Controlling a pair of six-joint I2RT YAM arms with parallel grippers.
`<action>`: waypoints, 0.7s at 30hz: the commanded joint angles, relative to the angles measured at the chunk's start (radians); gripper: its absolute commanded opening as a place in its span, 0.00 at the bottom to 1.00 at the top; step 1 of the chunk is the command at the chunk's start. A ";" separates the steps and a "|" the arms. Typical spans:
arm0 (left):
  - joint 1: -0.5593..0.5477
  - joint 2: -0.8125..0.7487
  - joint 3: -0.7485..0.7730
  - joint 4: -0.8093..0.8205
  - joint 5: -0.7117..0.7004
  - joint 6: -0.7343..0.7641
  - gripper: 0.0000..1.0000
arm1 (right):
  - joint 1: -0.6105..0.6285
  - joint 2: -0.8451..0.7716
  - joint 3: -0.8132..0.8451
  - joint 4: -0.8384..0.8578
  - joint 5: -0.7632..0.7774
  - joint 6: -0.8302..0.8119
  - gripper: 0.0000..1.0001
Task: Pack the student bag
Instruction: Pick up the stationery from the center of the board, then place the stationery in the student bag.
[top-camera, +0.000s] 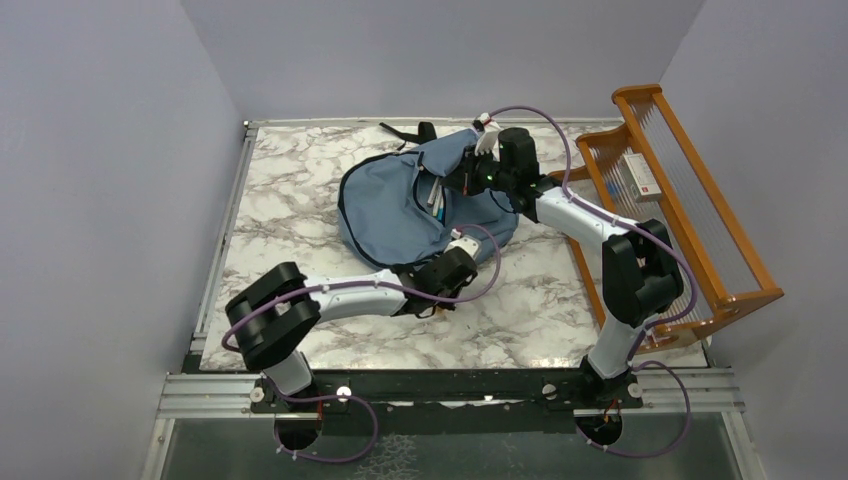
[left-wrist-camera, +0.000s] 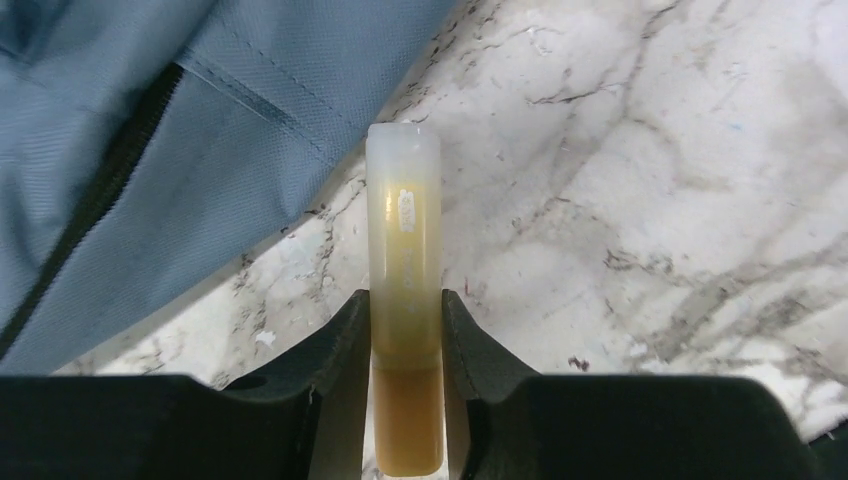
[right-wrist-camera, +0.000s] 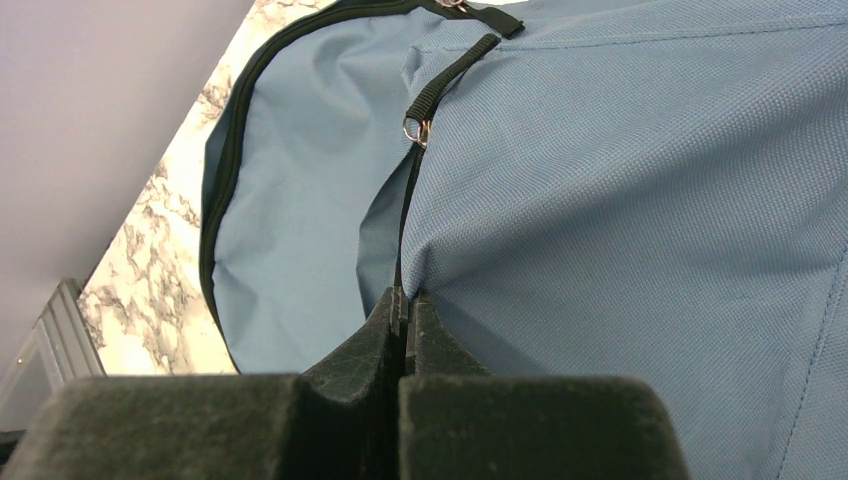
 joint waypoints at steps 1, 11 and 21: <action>-0.001 -0.174 -0.014 -0.022 0.026 0.055 0.00 | 0.011 -0.033 0.034 0.012 -0.020 0.004 0.00; 0.175 -0.559 -0.154 0.044 -0.041 -0.046 0.00 | 0.011 -0.001 0.114 -0.034 0.005 -0.018 0.01; 0.450 -0.435 0.021 -0.019 0.248 -0.014 0.00 | 0.011 0.001 0.125 -0.041 0.016 -0.031 0.00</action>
